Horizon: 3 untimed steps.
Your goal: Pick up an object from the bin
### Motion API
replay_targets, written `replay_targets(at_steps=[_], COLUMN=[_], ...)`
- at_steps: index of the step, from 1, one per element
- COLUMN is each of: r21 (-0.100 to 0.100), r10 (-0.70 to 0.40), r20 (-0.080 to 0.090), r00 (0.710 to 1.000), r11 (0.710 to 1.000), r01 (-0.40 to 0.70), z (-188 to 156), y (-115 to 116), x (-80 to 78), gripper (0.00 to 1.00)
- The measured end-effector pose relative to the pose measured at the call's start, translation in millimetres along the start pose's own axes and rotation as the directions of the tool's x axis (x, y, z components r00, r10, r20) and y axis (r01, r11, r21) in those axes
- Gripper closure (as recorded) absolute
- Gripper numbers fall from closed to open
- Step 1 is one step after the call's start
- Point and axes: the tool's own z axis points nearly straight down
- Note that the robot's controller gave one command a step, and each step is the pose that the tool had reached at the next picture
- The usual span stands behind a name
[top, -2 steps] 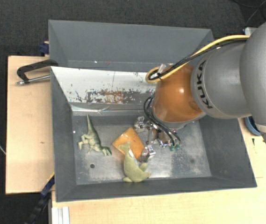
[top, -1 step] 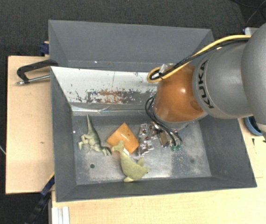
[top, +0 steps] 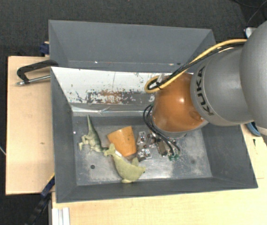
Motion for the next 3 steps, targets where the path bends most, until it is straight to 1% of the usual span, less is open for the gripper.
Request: replay_targets(at_steps=[1, 2, 3], r21=[0.001, -0.002, -0.001], r10=[0.000, 0.084, 0.096], r20=[0.001, 0.012, 0.004], r00=[1.000, 0.996, 0.995], r11=[1.000, 0.996, 0.995], r01=[0.000, -0.084, -0.096], z=[0, -37, -5], y=[-1, 56, 82], x=[-0.6, -44.5, -49.6], gripper=[0.00, 0.00, 0.00])
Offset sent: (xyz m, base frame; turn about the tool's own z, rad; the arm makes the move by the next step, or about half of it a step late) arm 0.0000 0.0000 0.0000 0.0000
